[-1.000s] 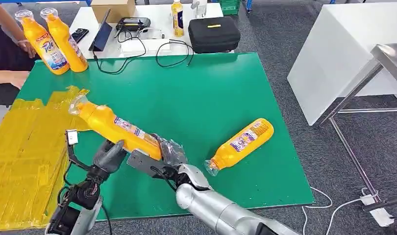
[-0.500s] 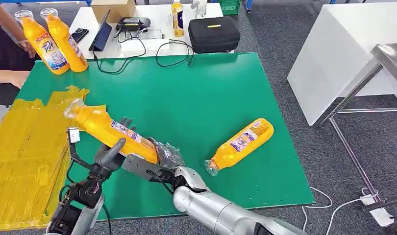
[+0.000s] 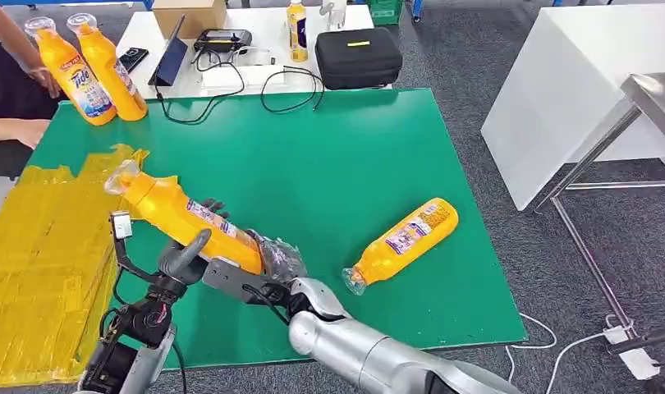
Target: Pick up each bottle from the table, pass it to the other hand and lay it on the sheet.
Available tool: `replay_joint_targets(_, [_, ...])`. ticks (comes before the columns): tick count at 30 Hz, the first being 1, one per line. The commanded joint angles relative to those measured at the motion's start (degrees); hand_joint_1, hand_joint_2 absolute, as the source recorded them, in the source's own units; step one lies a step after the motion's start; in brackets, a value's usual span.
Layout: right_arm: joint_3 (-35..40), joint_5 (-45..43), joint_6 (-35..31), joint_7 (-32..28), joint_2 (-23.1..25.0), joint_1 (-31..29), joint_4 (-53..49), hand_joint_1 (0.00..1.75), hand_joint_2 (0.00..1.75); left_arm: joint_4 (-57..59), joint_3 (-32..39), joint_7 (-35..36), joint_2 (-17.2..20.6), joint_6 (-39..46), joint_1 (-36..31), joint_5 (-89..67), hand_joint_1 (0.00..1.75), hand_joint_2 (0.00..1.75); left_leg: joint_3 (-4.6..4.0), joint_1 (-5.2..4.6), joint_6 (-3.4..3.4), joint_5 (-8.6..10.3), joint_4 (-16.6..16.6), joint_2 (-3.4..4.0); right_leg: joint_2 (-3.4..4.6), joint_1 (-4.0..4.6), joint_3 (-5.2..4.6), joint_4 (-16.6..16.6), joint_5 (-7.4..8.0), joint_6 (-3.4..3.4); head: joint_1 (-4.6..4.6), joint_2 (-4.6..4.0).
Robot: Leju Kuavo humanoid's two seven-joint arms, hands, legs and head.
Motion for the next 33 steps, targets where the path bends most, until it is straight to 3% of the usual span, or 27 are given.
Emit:
replay_joint_targets(1, [3.44, 0.05, 0.43, -0.62, -0.98, -1.73, 0.3, 1.75, 1.75, 0.3, -1.81, 0.2, -1.29, 0.15, -2.37, 0.12, 1.75, 1.75, 0.07, 0.08, -0.1, 0.01, -0.02, -0.15, -0.24, 0.08, 0.17, -0.08, -0.04, -0.06, -0.02, 0.0])
replay_joint_targets(10, [3.34, 1.2, -1.09, -1.05, -0.98, -1.84, 1.56, 1.75, 1.75, -0.42, -1.21, -0.87, -1.25, 0.44, -1.61, -1.01, 1.75, 1.75, 0.01, 0.04, -0.05, 0.01, -0.01, -0.1, -0.15, 0.03, 0.07, -0.04, -0.02, -0.03, -0.02, 0.0])
replay_joint_targets(11, [3.49, 3.39, -3.27, -0.93, -0.98, -2.3, 2.05, 0.09, 1.75, -0.6, -0.82, -1.34, -1.26, 1.14, -1.66, -1.99, 1.75, 1.75, 0.06, 0.07, -0.08, 0.01, -0.03, -0.12, -0.2, 0.07, 0.15, -0.07, -0.03, -0.05, -0.02, 0.0])
replay_joint_targets(12, [0.46, 2.75, -3.82, -2.94, -0.98, -2.05, 2.17, 0.0, 1.75, -1.52, -0.2, -1.83, -1.04, 1.61, -1.05, -2.76, 1.75, 1.75, 0.04, 0.07, -0.08, 0.01, -0.02, -0.1, -0.17, 0.06, 0.12, -0.06, -0.02, -0.05, -0.02, 0.0])
replay_joint_targets(13, [-2.03, 2.85, -5.82, -5.02, -0.98, -2.32, 2.51, 0.0, 0.0, -2.26, 0.42, -2.47, -0.8, 1.59, -0.58, -3.43, 1.75, 1.75, 0.04, 0.06, -0.08, 0.0, -0.02, -0.08, -0.16, 0.06, 0.12, -0.06, -0.02, -0.05, -0.02, 0.0])
replay_joint_targets(16, [-10.94, 6.88, -6.02, -10.45, -0.98, -3.31, 3.41, 0.0, 0.0, -4.25, 2.94, -3.35, -0.01, 2.46, 0.72, -6.31, 1.75, 1.75, 0.02, 0.07, -0.08, 0.0, -0.01, -0.01, -0.08, 0.06, 0.08, -0.05, 0.0, -0.05, 0.0, 0.02])
replay_joint_targets(25, [-12.15, 8.65, -5.79, -10.05, -0.98, -2.59, 2.64, 0.0, 0.0, -4.2, 3.32, -3.22, -0.32, 2.23, 0.7, -6.58, 1.75, 1.75, 0.0, 0.05, -0.07, 0.0, -0.02, 0.03, -0.02, 0.02, 0.06, -0.02, 0.01, -0.04, 0.0, 0.0])
replay_joint_targets(26, [-21.04, 8.75, -3.48, -13.15, -1.81, -1.8, -0.42, 0.0, 0.0, -4.81, 4.44, -6.55, 0.7, 5.82, 0.58, -11.9, 1.75, 1.75, 0.02, 0.06, -0.08, 0.0, -0.03, 0.02, -0.03, 0.03, 0.08, -0.02, 0.0, -0.05, -0.02, 0.0])
replay_joint_targets(28, [-29.34, 5.49, 4.82, -17.27, -5.41, 0.12, -9.41, 0.0, 0.0, -4.15, 6.87, -9.18, 2.35, 10.96, -0.88, -18.52, 1.75, 1.75, 0.05, 0.09, -0.09, -0.01, -0.03, -0.05, -0.09, 0.06, 0.13, -0.05, -0.01, -0.06, -0.02, 0.0])
replay_joint_targets(33, [-44.26, 10.28, 21.51, -17.15, -11.77, 12.36, -35.15, 0.0, 0.0, -4.69, 18.69, -15.9, 4.01, 27.18, -3.73, -45.11, 1.75, 1.75, -0.08, 0.14, -0.07, 0.03, 0.02, -0.17, -0.19, 0.14, 0.05, -0.06, 0.01, -0.05, 0.0, 0.02])
